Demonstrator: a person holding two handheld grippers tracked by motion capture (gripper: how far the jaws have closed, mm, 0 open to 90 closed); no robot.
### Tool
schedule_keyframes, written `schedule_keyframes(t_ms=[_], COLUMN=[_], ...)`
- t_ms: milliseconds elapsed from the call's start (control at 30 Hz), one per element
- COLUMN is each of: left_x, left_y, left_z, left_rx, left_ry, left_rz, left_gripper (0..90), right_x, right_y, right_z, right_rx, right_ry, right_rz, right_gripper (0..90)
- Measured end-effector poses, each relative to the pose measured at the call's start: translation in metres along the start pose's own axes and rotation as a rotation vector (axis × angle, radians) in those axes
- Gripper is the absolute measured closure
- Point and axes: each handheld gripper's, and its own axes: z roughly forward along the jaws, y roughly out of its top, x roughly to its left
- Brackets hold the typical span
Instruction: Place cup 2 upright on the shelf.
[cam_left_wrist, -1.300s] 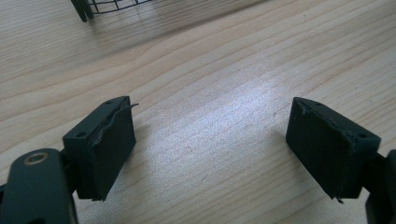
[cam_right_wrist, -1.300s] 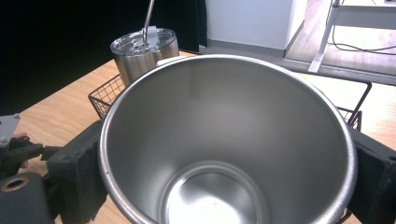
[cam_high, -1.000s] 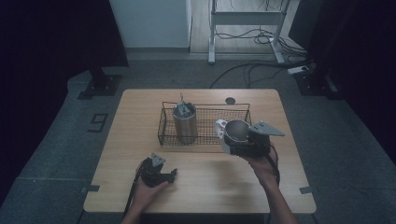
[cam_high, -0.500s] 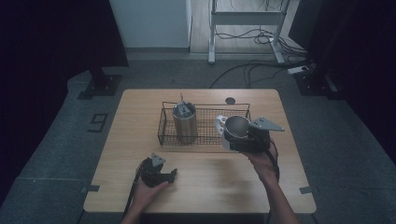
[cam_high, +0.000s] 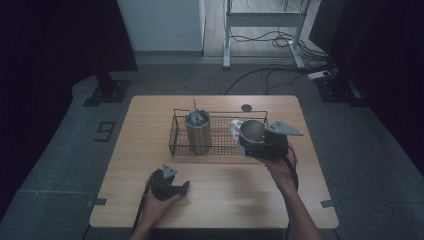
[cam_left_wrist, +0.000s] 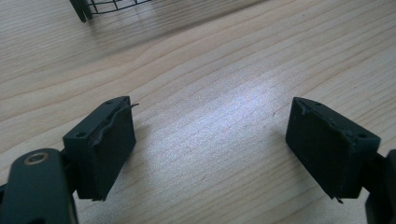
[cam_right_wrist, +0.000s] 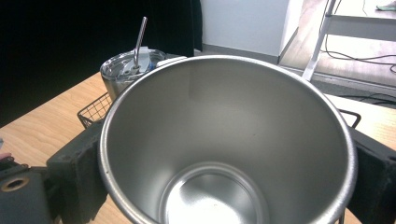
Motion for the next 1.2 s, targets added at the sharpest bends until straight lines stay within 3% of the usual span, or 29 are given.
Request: schedule_keyframes(t_ms=[700, 1200], left_x=[0.000, 0.000], left_y=[0.000, 0.000], left_z=[0.000, 0.000], left_rx=[-0.001, -0.001], left_ry=[0.000, -0.001], left_rz=[0.001, 0.001], left_gripper=[15.9, 15.9], right_x=[-0.008, -0.020], right_y=[0.015, 0.024], right_z=[0.011, 0.019], right_rx=[0.000, 0.008], right_ry=[-0.019, -0.041], right_rz=[-0.036, -0.015], right_gripper=[6.5, 6.5])
